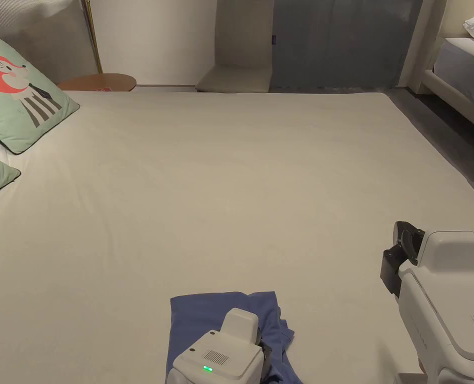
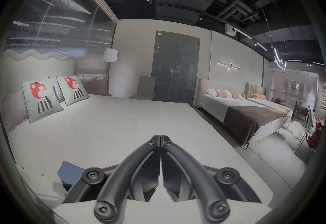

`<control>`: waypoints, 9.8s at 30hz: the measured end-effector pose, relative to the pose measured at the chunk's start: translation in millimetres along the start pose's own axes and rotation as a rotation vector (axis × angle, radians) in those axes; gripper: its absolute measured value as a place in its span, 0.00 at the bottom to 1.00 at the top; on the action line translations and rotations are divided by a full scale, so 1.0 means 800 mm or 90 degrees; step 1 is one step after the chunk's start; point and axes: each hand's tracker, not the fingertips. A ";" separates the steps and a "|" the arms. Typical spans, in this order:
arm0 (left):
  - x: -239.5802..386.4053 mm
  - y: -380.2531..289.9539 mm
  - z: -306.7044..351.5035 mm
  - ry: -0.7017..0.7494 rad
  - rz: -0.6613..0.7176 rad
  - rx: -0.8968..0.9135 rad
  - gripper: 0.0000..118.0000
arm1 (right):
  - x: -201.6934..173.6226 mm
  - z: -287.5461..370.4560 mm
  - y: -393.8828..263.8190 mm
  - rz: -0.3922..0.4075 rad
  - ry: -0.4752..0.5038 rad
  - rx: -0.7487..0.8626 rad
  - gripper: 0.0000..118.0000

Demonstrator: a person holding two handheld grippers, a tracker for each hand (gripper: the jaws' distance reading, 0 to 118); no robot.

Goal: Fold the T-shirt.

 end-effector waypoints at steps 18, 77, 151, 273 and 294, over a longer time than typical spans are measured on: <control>0.028 0.057 0.069 -0.029 -0.051 0.127 0.00 | 0.004 0.009 0.007 -0.006 -0.004 0.010 0.01; -0.177 0.117 0.199 0.240 0.024 0.351 0.00 | -0.178 -0.081 -0.164 0.036 0.189 -0.408 0.01; -0.745 0.025 0.205 0.236 0.307 -0.261 0.17 | -0.412 -0.130 -0.014 -0.008 0.322 -0.141 0.00; -0.090 0.148 0.226 0.266 -0.019 0.514 0.93 | -0.044 0.013 0.071 -0.025 0.030 0.103 0.97; -0.092 0.148 0.227 0.267 -0.024 0.506 0.94 | -0.043 0.016 0.073 -0.021 0.014 0.119 0.99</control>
